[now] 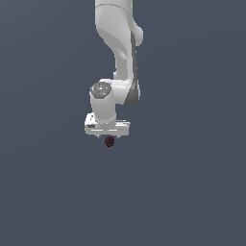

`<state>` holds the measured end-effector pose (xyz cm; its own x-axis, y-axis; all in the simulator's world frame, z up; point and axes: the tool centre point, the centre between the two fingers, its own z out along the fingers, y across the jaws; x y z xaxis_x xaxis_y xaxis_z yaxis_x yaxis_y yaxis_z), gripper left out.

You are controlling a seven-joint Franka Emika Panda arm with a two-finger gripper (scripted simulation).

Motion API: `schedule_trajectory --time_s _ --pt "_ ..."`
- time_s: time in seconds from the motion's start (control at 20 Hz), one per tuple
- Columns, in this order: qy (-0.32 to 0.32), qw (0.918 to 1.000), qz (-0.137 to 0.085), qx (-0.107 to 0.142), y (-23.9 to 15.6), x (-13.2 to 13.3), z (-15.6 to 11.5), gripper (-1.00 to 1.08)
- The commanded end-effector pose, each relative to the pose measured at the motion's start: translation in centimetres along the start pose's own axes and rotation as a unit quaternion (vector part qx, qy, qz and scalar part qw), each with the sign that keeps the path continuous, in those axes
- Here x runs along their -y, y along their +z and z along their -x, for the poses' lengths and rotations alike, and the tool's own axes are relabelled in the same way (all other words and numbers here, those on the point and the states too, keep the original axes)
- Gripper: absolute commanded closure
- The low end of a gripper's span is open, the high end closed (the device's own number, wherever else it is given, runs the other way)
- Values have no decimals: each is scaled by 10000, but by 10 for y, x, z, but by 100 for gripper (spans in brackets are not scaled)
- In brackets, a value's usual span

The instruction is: Pick up the object and move it to a goal position.

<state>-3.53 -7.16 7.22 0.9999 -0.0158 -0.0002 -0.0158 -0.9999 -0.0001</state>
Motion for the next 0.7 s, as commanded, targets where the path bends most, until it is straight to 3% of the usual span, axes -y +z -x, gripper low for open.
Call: schedule_trajectory --time_s 0.0,0.55,0.6,0.65 --pt "0 10000 0 5 9 0 1 -92" --pt "-2 10000 0 -1 44 -1 1 -92" --pt "-2 10000 0 -1 44 -1 1 108" --pt "-2 10000 0 -1 44 -1 1 108"
